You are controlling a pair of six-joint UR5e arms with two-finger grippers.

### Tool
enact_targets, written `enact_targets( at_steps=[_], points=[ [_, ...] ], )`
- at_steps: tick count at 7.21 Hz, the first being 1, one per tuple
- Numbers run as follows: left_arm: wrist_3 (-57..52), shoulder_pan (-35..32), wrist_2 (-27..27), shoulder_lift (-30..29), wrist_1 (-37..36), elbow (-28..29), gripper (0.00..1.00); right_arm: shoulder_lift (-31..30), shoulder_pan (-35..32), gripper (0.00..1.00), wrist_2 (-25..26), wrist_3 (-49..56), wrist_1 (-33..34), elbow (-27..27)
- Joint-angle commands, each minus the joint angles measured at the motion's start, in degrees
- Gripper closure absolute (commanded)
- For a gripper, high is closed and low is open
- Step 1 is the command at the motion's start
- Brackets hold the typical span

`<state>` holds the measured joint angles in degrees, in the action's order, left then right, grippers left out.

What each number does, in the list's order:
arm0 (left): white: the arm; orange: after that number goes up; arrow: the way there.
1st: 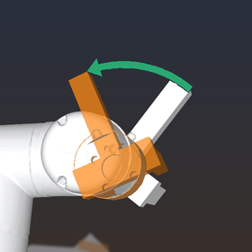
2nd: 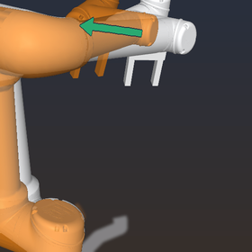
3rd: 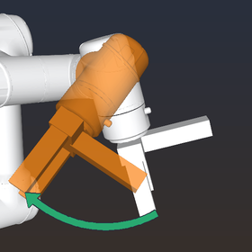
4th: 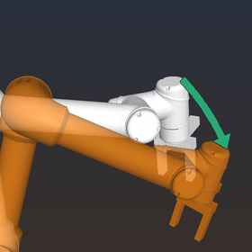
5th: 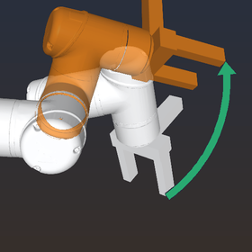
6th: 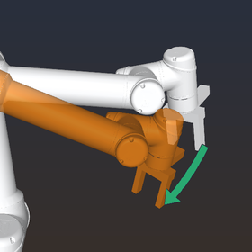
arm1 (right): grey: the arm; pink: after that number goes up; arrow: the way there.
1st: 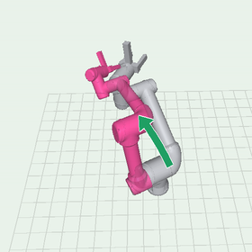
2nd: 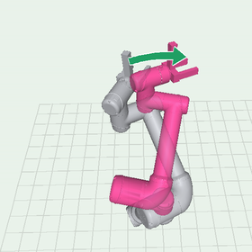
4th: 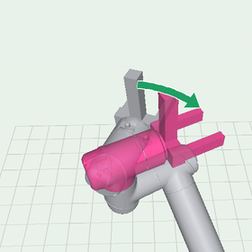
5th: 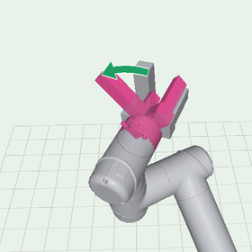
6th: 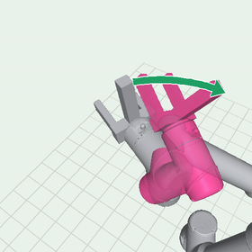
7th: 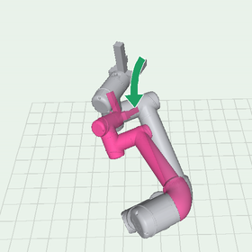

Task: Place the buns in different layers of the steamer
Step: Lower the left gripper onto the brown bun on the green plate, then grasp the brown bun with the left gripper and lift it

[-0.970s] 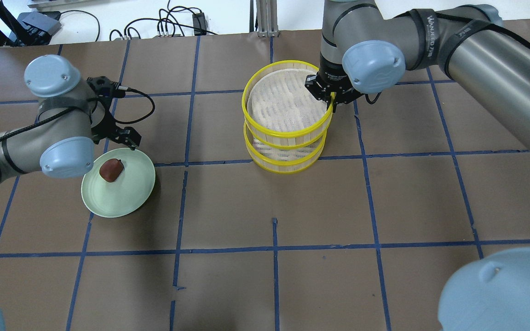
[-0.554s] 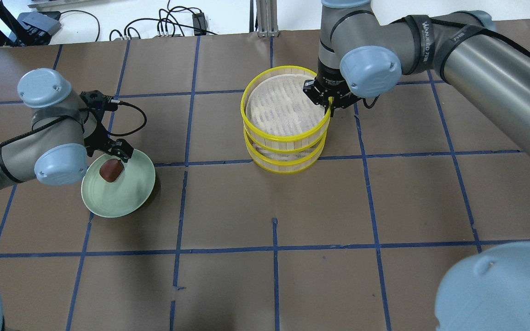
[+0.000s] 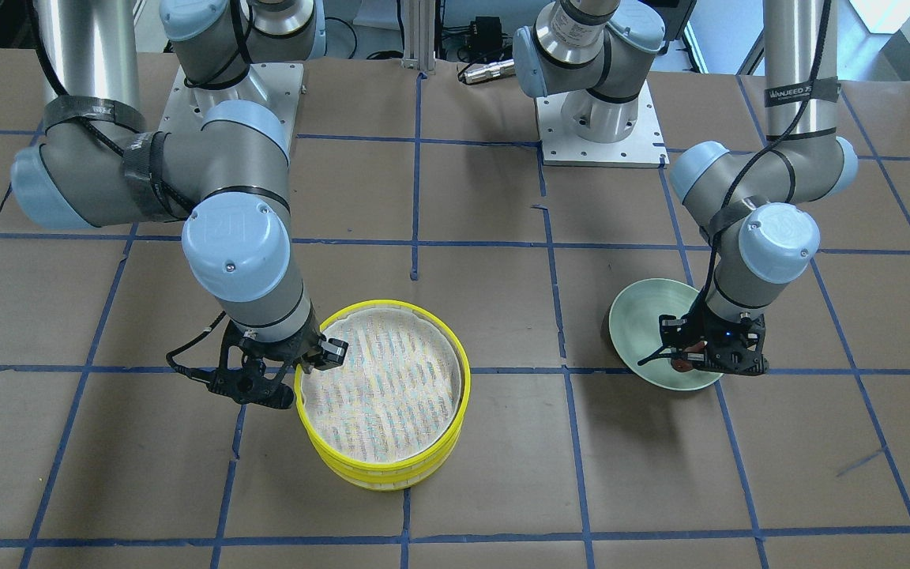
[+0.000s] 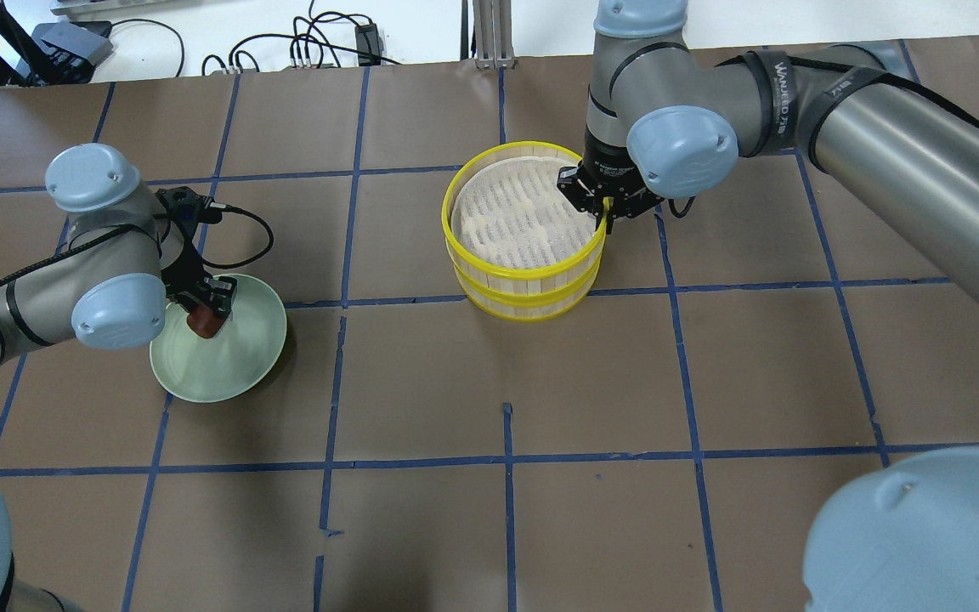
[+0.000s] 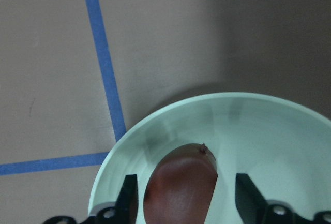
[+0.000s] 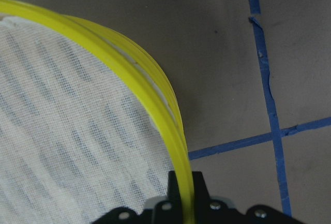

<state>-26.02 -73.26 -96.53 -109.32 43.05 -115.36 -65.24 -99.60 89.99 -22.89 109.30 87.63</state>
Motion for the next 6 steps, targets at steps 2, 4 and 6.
enact_targets(
  at_steps=[2, 4, 6],
  points=[
    [-0.1, -0.4, 0.0, 1.0, 0.4, 2.1, 0.96, 0.1, 0.0, 0.93, -0.3, -0.5, 1.0, 0.4],
    [0.6, -2.5, 0.1, 4.2, 5.0, 4.6, 0.96, 0.2, 0.0, 0.93, -0.3, -0.3, 1.0, 0.5],
    [9.0, -7.9, 0.7, 8.1, 15.7, 10.0, 0.96, 0.2, 0.0, 0.90, -0.3, -0.3, 1.0, 0.6]
  ],
)
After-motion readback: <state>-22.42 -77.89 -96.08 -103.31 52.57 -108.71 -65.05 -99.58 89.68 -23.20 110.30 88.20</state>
